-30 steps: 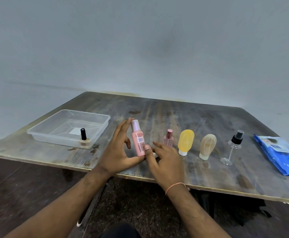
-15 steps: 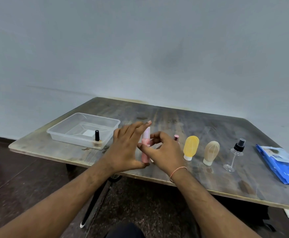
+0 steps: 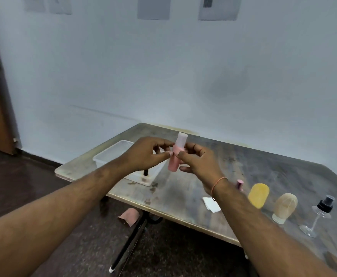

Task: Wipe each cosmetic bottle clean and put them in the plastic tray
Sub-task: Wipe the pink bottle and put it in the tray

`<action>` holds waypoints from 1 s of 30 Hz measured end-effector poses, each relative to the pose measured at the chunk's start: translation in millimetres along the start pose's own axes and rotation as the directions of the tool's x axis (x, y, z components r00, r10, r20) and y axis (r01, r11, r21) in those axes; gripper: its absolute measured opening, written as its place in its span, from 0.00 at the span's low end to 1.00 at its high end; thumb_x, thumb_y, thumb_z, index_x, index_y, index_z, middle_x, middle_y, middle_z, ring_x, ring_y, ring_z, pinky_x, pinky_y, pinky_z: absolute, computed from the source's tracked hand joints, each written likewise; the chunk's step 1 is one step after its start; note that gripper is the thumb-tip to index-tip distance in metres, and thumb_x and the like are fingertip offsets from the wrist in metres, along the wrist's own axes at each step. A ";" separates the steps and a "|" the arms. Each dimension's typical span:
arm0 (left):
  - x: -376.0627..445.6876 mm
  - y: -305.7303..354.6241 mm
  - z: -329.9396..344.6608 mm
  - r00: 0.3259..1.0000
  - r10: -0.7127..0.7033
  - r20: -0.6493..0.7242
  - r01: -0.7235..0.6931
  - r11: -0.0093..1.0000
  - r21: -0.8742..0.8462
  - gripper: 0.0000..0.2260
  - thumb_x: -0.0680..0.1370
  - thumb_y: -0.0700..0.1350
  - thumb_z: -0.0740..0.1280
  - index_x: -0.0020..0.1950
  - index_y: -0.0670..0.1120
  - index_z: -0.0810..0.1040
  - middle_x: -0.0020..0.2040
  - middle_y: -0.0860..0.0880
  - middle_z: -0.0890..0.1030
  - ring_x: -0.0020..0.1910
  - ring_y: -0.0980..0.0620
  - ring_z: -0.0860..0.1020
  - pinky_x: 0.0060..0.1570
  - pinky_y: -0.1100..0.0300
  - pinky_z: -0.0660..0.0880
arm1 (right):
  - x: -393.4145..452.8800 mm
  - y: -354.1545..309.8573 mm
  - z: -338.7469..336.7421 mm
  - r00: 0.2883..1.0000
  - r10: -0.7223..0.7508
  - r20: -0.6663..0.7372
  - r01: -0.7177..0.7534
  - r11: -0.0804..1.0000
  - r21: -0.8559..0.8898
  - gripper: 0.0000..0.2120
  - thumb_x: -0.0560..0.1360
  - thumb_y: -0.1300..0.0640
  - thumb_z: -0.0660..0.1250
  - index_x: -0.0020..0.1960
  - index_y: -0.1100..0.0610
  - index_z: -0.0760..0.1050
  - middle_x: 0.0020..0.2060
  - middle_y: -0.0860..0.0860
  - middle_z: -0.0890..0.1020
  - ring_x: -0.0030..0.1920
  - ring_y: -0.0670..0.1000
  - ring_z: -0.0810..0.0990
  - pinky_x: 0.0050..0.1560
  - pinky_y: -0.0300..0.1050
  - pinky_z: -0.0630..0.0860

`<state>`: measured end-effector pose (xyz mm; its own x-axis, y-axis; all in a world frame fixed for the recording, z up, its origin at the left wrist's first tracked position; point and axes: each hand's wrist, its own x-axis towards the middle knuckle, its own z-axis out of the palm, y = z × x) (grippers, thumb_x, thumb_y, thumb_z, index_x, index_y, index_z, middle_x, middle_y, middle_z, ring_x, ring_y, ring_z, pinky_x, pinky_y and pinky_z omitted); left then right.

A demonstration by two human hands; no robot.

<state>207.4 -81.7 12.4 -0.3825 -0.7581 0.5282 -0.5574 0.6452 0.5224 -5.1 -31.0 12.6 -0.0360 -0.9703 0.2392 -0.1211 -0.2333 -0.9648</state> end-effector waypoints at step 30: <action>-23.3 -140.6 -29.3 0.951 -0.228 0.209 0.148 0.929 0.338 0.10 0.84 0.57 0.70 0.60 0.55 0.87 0.55 0.59 0.86 0.52 0.56 0.81 0.56 0.51 0.80 | 95.1 45.3 119.0 0.978 0.038 0.207 0.125 0.685 -0.718 0.13 0.68 0.40 0.74 0.49 0.43 0.82 0.41 0.43 0.87 0.47 0.46 0.85 0.50 0.45 0.81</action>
<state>316.3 -152.0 -53.8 -0.3908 -0.8876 0.2437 -0.8239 0.4554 0.3374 104.1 -141.4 -21.3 0.1651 -0.9707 0.1747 -0.7993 -0.2355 -0.5529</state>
